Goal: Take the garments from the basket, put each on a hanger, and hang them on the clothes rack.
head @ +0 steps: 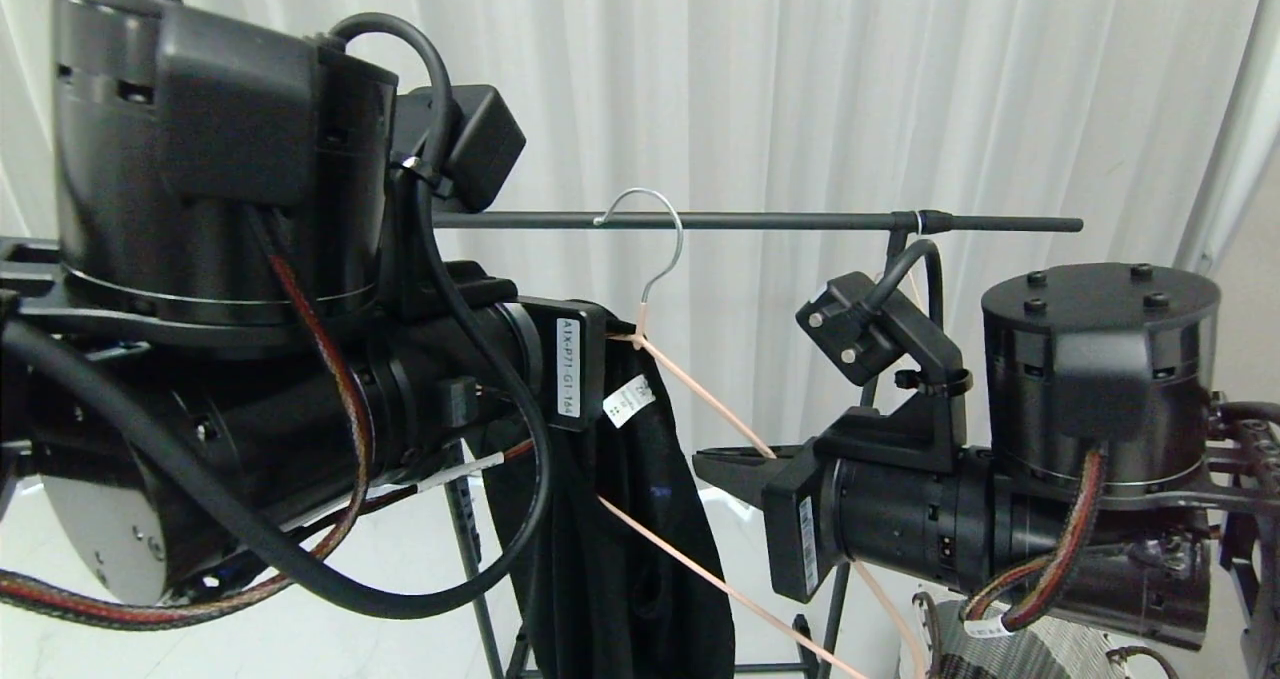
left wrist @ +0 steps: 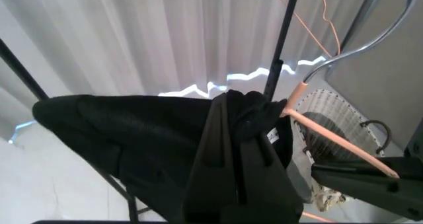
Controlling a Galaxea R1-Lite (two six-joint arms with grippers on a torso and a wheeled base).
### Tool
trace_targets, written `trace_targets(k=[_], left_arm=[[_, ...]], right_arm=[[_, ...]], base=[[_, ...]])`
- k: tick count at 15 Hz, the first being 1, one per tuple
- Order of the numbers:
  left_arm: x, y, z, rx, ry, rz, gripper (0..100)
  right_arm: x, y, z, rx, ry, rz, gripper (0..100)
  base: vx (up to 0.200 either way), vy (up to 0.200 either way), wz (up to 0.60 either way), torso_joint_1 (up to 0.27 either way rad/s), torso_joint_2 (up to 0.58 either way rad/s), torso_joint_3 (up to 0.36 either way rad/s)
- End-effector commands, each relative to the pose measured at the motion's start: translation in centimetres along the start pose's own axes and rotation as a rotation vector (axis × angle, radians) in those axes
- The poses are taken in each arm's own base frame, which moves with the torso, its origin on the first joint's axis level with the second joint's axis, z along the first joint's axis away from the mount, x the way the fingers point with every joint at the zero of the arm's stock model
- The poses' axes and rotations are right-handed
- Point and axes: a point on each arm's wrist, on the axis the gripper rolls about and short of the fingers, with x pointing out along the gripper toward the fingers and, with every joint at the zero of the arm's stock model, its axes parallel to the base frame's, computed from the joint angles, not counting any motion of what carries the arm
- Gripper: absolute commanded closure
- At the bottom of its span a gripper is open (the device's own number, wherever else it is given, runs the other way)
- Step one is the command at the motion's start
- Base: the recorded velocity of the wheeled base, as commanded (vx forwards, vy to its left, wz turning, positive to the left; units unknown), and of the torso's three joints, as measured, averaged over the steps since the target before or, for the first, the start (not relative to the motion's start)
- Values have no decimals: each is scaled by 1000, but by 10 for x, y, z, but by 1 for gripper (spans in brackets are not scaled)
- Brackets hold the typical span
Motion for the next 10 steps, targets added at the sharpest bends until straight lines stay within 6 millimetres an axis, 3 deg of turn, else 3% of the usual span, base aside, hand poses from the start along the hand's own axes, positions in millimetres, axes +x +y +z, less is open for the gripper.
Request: trace_targets(k=[1, 2, 3, 7, 10], left_arm=[[-4, 2, 1, -3, -7, -1, 100], [-5, 2, 1, -5, -10, -2, 100], [-6, 3, 2, -7, -14, -2, 0], [-10, 13, 7, -22, -37, 32, 0], [-25, 19, 13, -31, -78, 24, 0]], right_arm=[[0, 0, 0, 1, -2, -4, 100], [0, -1, 0, 1, -3, -10, 100], [0, -2, 1, 2, -13, -28, 100], [-2, -4, 5, 6, -77, -81, 100], [-2, -6, 14, 8, -175, -120, 100]], base=[[0, 0, 0, 0, 0, 0], [0, 0, 0, 0, 0, 0], [0, 0, 0, 0, 0, 0], [0, 0, 0, 0, 0, 0], [0, 0, 0, 0, 0, 0]])
